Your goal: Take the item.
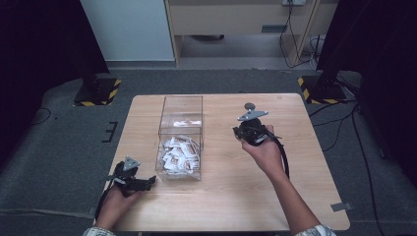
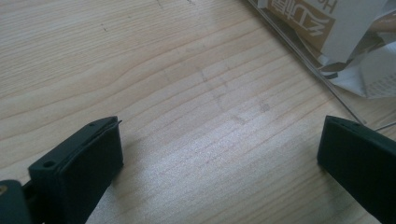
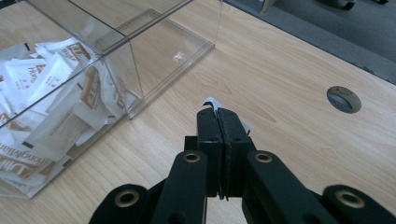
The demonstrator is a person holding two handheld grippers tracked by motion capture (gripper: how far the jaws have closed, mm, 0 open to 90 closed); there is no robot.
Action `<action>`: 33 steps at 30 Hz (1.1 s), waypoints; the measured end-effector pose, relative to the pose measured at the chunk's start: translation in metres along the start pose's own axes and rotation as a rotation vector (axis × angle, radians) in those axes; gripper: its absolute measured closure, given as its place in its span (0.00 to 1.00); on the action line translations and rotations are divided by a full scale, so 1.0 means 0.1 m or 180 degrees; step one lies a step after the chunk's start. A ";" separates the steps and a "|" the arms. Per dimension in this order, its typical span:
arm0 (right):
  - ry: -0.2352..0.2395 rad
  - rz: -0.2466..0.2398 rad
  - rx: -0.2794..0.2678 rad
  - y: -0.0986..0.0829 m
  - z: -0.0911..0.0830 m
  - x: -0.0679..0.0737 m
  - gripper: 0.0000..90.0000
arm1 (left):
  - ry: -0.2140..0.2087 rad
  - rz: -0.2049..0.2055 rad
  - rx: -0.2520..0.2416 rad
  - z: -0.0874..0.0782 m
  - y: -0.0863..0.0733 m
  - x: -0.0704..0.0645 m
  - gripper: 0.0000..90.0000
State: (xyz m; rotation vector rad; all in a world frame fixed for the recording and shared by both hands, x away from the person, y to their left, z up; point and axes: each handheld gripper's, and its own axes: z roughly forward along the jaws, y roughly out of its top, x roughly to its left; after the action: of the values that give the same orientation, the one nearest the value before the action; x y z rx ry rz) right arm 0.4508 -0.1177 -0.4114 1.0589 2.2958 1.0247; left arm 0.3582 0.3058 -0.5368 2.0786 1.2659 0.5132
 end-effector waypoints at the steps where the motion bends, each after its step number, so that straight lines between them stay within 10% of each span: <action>1: -0.0023 0.0016 0.0003 -0.01 0.03 -0.02 0.99 | 0.0000 0.0000 0.0000 0.00 0.00 0.00 0.00; 33: -0.0486 0.0460 0.0161 -0.36 0.24 -0.59 0.99 | 0.0003 0.0001 0.0002 0.00 0.00 0.00 0.00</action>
State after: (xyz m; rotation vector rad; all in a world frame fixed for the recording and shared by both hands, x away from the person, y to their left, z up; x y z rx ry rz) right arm 0.4854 -0.1682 -0.4504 1.2933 2.1591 0.9090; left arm 0.3583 0.3057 -0.5368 2.0793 1.2666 0.5138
